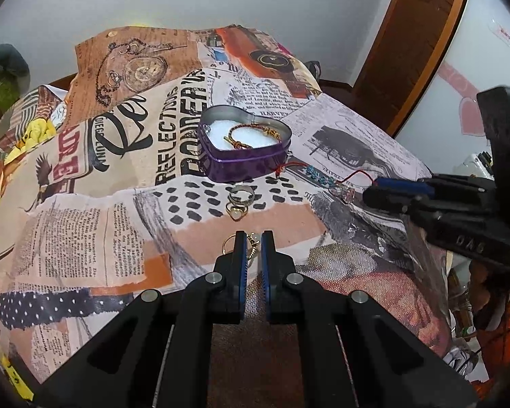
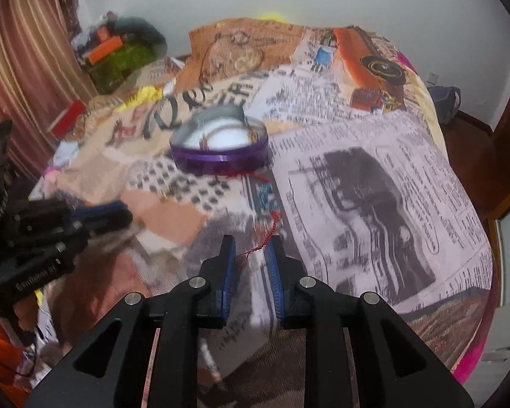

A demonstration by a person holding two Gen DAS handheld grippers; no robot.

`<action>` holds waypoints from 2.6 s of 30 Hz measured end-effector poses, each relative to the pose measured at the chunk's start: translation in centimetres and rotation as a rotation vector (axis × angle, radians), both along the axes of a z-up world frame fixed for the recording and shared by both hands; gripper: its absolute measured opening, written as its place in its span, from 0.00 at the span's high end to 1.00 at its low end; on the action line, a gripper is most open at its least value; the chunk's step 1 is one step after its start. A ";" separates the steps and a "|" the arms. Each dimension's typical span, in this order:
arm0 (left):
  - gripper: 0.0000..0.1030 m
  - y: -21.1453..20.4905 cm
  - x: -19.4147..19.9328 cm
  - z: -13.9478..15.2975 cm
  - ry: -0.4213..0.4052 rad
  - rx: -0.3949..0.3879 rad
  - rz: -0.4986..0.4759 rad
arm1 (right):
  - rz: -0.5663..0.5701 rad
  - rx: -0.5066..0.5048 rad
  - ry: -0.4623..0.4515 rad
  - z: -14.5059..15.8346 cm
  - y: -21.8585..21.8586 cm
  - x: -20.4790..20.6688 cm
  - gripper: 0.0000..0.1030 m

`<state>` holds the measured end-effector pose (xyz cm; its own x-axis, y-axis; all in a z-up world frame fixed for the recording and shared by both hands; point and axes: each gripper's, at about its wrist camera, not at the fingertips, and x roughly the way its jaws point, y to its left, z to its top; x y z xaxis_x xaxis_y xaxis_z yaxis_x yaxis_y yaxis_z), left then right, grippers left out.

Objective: Organize jewelry

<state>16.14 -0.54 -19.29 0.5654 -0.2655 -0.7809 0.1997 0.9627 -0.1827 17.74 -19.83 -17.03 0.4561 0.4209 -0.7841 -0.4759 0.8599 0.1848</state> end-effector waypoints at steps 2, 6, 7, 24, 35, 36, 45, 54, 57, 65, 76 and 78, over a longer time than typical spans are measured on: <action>0.94 0.0 0.1 0.1 -0.006 0.001 0.002 | 0.009 0.018 -0.013 0.4 0.3 0.0 0.83; 0.94 0.0 0.3 0.3 -0.012 0.001 0.003 | 0.019 -0.038 -0.015 -0.6 1.3 0.5 0.83; 0.94 0.0 0.3 0.3 -0.014 0.001 0.002 | 0.010 -0.061 -0.004 -1.2 1.5 0.8 0.83; 0.94 0.1 1.6 1.8 -0.064 0.008 0.008 | 0.005 0.008 -0.005 -1.5 1.6 2.1 0.89; 0.94 0.0 3.5 3.9 -0.138 0.013 0.014 | 0.007 0.097 -0.097 2.1 2.2 2.8 0.89; 0.94 0.1 3.7 4.0 -0.142 0.012 0.015 | 0.007 0.101 -0.104 2.3 2.3 2.9 0.89; 0.94 0.1 5.9 4.6 -0.177 0.008 0.017 | 0.020 0.117 -0.132 2.8 3.2 4.8 0.89; 0.94 -0.1 9.0 3.3 -0.152 -0.001 0.007 | 0.067 0.085 -0.102 1.2 4.7 7.0 0.89; 0.94 -0.1 9.9 2.8 -0.139 -0.002 0.001 | 0.086 0.066 -0.093 0.7 5.2 7.7 0.89; 0.94 0.0 11.5 1.5 -0.102 -0.008 -0.005 | 0.138 0.023 -0.069 -0.4 6.1 8.2 0.89; 0.94 0.0 11.7 1.2 -0.092 -0.007 -0.009 | 0.157 -0.004 -0.051 -0.9 6.5 8.7 0.89; 0.94 0.1 11.6 1.4 -0.093 -0.010 -0.007 | 0.158 -0.007 -0.058 -0.7 6.5 8.5 0.89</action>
<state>27.78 -0.40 -17.92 0.6338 -0.2771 -0.7221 0.2227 0.9595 -0.1728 26.28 -13.34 -17.70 0.4294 0.4857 -0.7614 -0.6151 0.7746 0.1472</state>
